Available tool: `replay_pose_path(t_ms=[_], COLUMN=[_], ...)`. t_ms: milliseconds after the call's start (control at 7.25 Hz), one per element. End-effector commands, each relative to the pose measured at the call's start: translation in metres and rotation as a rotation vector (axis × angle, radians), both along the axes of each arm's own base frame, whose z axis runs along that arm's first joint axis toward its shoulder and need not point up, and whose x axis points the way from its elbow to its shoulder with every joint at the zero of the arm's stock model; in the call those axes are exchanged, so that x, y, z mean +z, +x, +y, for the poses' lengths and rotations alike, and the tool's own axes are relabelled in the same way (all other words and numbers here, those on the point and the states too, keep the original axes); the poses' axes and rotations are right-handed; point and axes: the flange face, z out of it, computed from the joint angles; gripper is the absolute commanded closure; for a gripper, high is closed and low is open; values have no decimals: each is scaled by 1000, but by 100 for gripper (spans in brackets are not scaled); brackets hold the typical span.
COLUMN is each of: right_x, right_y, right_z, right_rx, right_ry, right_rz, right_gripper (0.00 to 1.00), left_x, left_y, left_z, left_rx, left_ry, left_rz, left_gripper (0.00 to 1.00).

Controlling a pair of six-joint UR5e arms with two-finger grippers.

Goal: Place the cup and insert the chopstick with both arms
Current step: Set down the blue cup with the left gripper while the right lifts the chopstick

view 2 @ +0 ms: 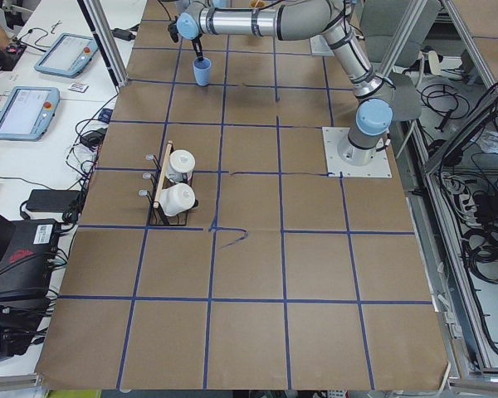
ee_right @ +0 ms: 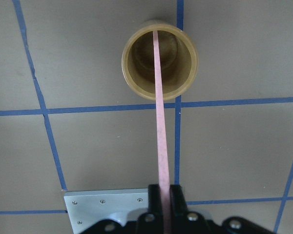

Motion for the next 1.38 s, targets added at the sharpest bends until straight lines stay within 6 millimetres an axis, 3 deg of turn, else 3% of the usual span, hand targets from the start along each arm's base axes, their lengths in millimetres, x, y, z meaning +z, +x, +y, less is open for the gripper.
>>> replay_pose_path(t_ms=[0, 138, 276, 414, 552, 828, 1103, 1241], right_x=[19, 22, 29, 42, 62, 92, 85, 79], right_y=[1, 3, 5, 8, 8, 12, 30, 55], right_z=[-1, 3, 5, 7, 8, 5, -13, -39], right_rx=[-2, -5, -6, -12, -14, -32, -69, -44], right_ry=[-4, 12, 11, 24, 26, 13, -22, -82], right_rz=[-19, -28, -30, -47, -47, -55, -129, -99], right_gripper=[100, 100, 100, 100, 100, 100, 100, 100], left_x=[-3, -2, 7, 16, 34, 68, 103, 119], left_y=[1, 1, 4, 22, 40, 70, 108, 135], left_z=[1, 1, 2, -4, -9, 1, 43, 60], left_rx=[-1, -1, -6, -22, -40, -134, -244, -321], left_ry=[1, -2, -13, -18, -41, -59, -35, -48], left_rz=[-5, -2, 1, 9, 22, 31, 26, -19], left_gripper=[81, 59, 45, 39, 0, 0, 0, 0])
